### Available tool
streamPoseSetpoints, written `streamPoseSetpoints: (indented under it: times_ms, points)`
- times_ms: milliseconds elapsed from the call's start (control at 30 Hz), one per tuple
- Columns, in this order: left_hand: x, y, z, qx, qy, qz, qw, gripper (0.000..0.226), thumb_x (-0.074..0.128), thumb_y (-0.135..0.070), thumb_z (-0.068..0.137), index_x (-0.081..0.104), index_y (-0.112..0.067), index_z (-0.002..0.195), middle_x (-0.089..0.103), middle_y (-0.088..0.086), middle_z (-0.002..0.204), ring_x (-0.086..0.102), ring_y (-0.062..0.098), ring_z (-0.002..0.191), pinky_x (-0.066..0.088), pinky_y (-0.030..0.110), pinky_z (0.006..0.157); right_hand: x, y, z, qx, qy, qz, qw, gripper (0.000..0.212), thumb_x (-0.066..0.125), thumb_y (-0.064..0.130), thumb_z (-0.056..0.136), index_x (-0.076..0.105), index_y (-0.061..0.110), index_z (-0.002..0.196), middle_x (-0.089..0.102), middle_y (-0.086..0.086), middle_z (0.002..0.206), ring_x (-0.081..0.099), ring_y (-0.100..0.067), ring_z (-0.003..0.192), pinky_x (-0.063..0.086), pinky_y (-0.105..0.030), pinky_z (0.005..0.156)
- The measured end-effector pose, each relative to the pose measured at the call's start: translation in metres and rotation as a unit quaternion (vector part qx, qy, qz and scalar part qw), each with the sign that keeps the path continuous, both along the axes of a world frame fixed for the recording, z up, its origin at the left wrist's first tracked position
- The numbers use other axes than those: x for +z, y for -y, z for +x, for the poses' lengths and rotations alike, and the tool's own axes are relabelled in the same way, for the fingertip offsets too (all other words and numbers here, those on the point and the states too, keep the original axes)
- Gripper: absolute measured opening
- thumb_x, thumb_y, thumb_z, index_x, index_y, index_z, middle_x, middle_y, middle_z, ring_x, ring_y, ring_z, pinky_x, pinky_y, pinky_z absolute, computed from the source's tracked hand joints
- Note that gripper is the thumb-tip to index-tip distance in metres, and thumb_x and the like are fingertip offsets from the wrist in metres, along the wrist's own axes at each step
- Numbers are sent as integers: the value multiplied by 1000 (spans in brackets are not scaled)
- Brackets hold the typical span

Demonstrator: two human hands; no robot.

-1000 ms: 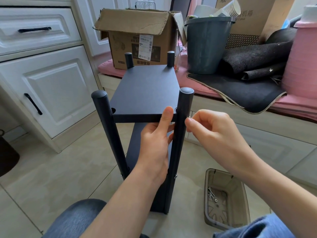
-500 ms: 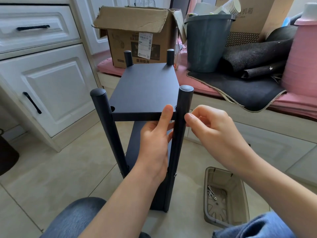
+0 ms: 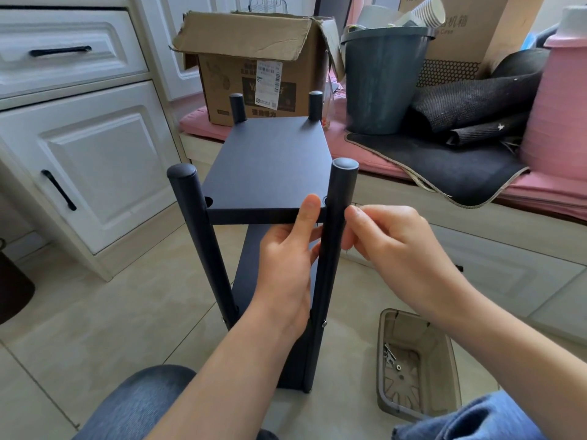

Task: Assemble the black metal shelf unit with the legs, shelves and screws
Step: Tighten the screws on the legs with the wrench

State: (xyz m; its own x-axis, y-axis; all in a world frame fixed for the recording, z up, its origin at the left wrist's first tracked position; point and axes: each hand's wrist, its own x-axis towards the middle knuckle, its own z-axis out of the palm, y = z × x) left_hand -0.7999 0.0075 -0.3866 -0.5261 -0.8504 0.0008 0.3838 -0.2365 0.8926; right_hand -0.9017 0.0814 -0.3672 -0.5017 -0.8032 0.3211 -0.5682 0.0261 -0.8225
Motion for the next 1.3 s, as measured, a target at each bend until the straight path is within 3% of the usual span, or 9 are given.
streamPoseSetpoints:
  times_ms: [200, 300, 400, 567, 733, 867, 1000, 1100, 1300]
  points:
    - [0, 1, 0, 11, 2, 2, 1000, 24, 64, -41, 81, 72, -19, 89, 78, 7, 101, 74, 23, 100, 54, 40, 97, 2, 1, -2, -25, -22, -15, 999, 28, 60, 28, 93, 60, 16, 68, 49, 8, 53, 41, -8, 50, 31, -18, 48]
    - [-2, 1, 0, 7, 4, -2, 1000, 28, 64, -41, 82, 72, -16, 92, 78, 9, 101, 74, 22, 97, 53, 38, 95, 0, 3, 1, -20, -20, -8, 1000, 34, 54, 25, 98, 59, 12, 68, 52, 5, 55, 42, -11, 52, 33, -24, 51]
    - [-1, 2, 0, 3, 5, -5, 1000, 34, 63, -42, 84, 72, -13, 98, 78, 9, 103, 73, 22, 98, 53, 35, 92, 1, 0, 0, -1, -3, 2, 1000, 42, 48, 25, 102, 60, 15, 62, 43, 7, 46, 36, -8, 46, 28, -21, 48]
    - [1, 0, 0, 8, 4, 5, 1000, 23, 62, -36, 91, 72, -15, 93, 78, 9, 100, 74, 21, 97, 55, 32, 89, 1, 2, 0, -20, -19, -2, 1000, 30, 62, 25, 91, 59, 11, 64, 47, 7, 51, 39, -7, 49, 32, -18, 48]
    - [1, 0, 0, 7, 3, 4, 1000, 20, 60, -32, 96, 71, -18, 89, 78, 9, 97, 75, 21, 93, 56, 29, 83, -2, 3, 3, -1, -18, -2, 1000, 33, 60, 26, 95, 62, 11, 66, 54, 2, 58, 40, -7, 52, 32, -18, 49]
    - [1, 1, 1, 2, 7, -8, 1000, 24, 59, -33, 96, 72, -13, 96, 78, 9, 97, 74, 20, 91, 54, 35, 90, 3, -1, -4, 13, -7, -2, 1000, 34, 56, 28, 96, 65, 13, 66, 44, 7, 50, 37, -7, 47, 28, -18, 48]
    - [0, 0, 1, 1, 6, -12, 1000, 24, 58, -33, 97, 72, -14, 97, 78, 8, 100, 75, 20, 95, 53, 35, 94, 3, 1, -4, -4, -20, -5, 1000, 27, 58, 26, 95, 64, 10, 73, 51, 3, 58, 41, -7, 53, 32, -23, 52]
    - [0, 0, 1, 2, 6, -13, 1000, 23, 58, -33, 97, 72, -15, 95, 78, 7, 99, 75, 19, 95, 53, 34, 92, 1, 3, 1, -10, -5, -3, 1000, 31, 54, 23, 98, 57, 9, 71, 51, 1, 59, 41, -11, 54, 35, -30, 54]
    - [-1, -1, 0, -1, 3, -11, 1000, 27, 58, -35, 94, 72, -12, 99, 78, 11, 101, 74, 25, 98, 55, 33, 90, 3, 4, -2, -14, 16, -11, 1000, 44, 47, 21, 102, 56, 18, 59, 43, 6, 49, 36, -8, 46, 31, -28, 52]
